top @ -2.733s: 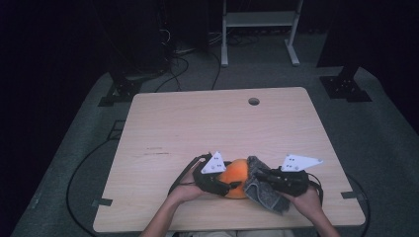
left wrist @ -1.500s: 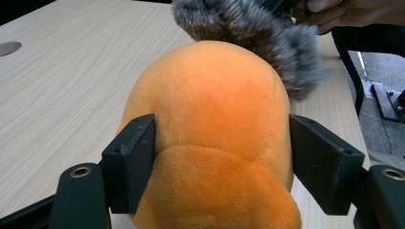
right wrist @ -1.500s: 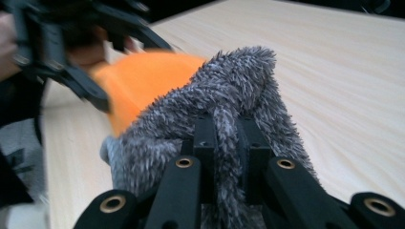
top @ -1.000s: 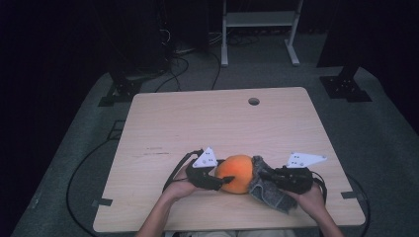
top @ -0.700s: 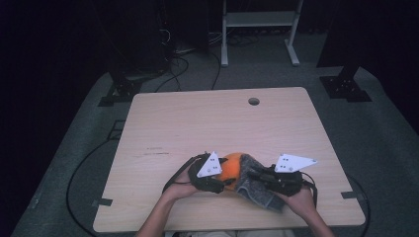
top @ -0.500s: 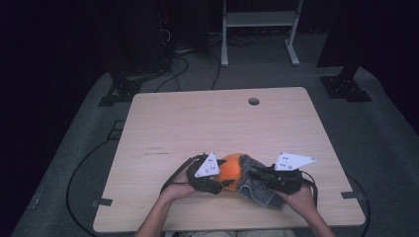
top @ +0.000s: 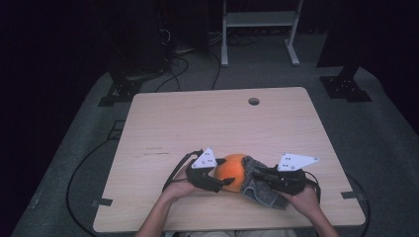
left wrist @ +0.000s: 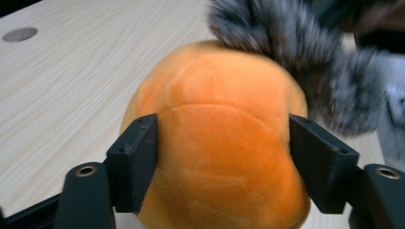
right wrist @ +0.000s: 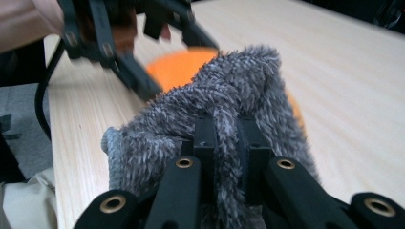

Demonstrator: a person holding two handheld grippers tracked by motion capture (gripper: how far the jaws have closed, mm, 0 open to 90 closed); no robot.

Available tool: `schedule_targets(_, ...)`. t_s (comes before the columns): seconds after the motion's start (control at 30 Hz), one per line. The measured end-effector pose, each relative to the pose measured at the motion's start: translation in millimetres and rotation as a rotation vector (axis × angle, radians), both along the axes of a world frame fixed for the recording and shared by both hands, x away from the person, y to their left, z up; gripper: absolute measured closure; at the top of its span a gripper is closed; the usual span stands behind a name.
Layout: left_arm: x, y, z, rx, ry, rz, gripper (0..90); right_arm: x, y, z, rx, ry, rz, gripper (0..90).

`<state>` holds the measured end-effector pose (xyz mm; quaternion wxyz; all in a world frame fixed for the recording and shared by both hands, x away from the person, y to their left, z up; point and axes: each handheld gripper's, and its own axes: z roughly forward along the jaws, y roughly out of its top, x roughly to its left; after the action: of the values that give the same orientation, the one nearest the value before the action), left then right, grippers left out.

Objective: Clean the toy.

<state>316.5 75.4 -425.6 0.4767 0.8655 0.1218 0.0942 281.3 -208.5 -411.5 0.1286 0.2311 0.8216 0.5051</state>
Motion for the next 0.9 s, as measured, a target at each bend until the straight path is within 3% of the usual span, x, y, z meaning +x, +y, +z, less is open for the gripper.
schedule_targets(0.1, -3.1, -0.5, -1.6, 0.037, -0.012, -0.022, 31.3, -2.1, 9.2, 5.7, -0.004, -0.023, 0.021, 79.9)
schedule_targets(0.23, -2.1, 5.5, -1.8, 0.054, 0.007, -0.039, 31.5, 5.2, 7.7, -4.0, -0.005, 0.017, 0.022, 80.0)
schedule_targets(0.33, 0.6, 7.6, 3.2, 0.014, 0.05, -0.044, 25.4, 4.4, 3.7, -6.5, 0.002, 0.039, 0.023, 79.9)
schedule_targets(0.4, 4.1, 8.6, 6.4, -0.065, 0.1, 0.001, 17.5, 0.4, 6.2, -8.2, -0.009, 0.031, 0.035, 79.9)
schedule_targets(0.43, 5.7, 7.3, 6.4, -0.064, 0.098, 0.024, 15.6, -1.2, 7.8, -9.0, -0.005, 0.037, 0.054, 79.9)
schedule_targets(0.5, 7.4, 2.1, 1.7, -0.007, 0.105, 0.048, 9.7, -3.8, 12.0, -9.2, -0.013, 0.031, 0.067, 79.9)
schedule_targets(0.6, 8.3, -0.6, -6.2, 0.005, 0.13, 0.051, 9.1, -2.7, 10.8, -8.6, -0.021, 0.037, 0.082, 79.9)
schedule_targets(0.77, 2.9, -2.7, -8.5, 0.052, 0.095, 0.004, 20.6, 2.3, -5.7, -5.0, 0.004, 0.033, 0.005, 79.9)
schedule_targets(0.83, 2.0, -3.2, -7.9, 0.065, 0.087, 0.006, 23.2, 0.7, -1.8, -3.3, 0.022, 0.027, 0.021, 79.9)
schedule_targets(0.9, 2.2, -1.3, -7.9, 0.078, 0.086, 0.003, 24.1, -1.4, 7.6, -4.0, -0.007, 0.015, 0.04, 79.9)
